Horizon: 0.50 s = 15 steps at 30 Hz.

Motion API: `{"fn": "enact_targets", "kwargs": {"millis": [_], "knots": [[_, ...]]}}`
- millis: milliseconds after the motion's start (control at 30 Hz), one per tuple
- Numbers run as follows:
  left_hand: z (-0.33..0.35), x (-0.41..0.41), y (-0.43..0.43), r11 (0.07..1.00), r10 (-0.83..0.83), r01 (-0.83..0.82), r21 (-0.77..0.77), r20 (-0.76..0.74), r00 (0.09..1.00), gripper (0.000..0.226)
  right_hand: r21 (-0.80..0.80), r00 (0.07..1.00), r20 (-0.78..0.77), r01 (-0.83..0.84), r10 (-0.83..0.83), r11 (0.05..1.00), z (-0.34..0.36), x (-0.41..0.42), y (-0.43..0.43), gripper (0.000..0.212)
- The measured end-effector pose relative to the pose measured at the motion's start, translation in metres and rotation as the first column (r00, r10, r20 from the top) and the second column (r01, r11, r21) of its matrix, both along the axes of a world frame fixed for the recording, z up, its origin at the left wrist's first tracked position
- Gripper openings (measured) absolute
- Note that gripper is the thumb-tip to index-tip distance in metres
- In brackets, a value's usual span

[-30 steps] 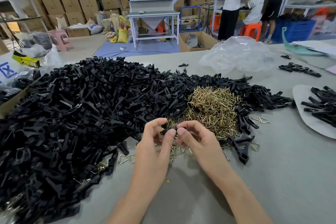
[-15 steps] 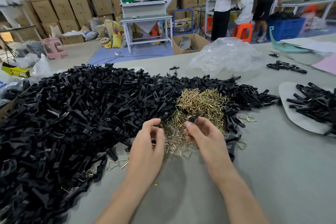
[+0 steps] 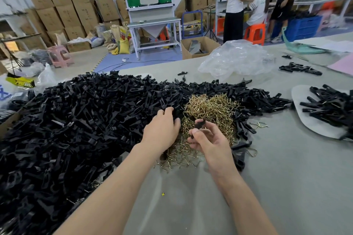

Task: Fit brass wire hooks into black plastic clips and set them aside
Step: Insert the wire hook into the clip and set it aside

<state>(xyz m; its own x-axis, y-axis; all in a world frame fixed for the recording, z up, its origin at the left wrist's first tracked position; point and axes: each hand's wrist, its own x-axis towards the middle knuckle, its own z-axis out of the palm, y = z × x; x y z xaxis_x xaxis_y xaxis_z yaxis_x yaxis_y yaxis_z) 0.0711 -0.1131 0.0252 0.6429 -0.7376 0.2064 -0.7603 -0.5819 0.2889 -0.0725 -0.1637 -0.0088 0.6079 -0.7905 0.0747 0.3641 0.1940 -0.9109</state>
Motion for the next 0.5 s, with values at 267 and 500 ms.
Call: {"fn": "enact_targets", "kwargs": {"millis": [267, 500], "knots": [[0.003, 0.012, -0.002, 0.996, 0.086, -0.085, 0.033, -0.019, 0.996, 0.038, -0.042, 1.000, -0.021, -0.010, 0.009, 0.999, -0.001, 0.000, 0.002, 0.019], [0.005, 0.018, 0.001, 0.983, 0.047, -0.085, -0.164, -0.228, 0.973, 0.020, -0.025, 1.000, -0.015, -0.008, 0.008, 1.000, 0.000, 0.001, 0.002, 0.017]]}}
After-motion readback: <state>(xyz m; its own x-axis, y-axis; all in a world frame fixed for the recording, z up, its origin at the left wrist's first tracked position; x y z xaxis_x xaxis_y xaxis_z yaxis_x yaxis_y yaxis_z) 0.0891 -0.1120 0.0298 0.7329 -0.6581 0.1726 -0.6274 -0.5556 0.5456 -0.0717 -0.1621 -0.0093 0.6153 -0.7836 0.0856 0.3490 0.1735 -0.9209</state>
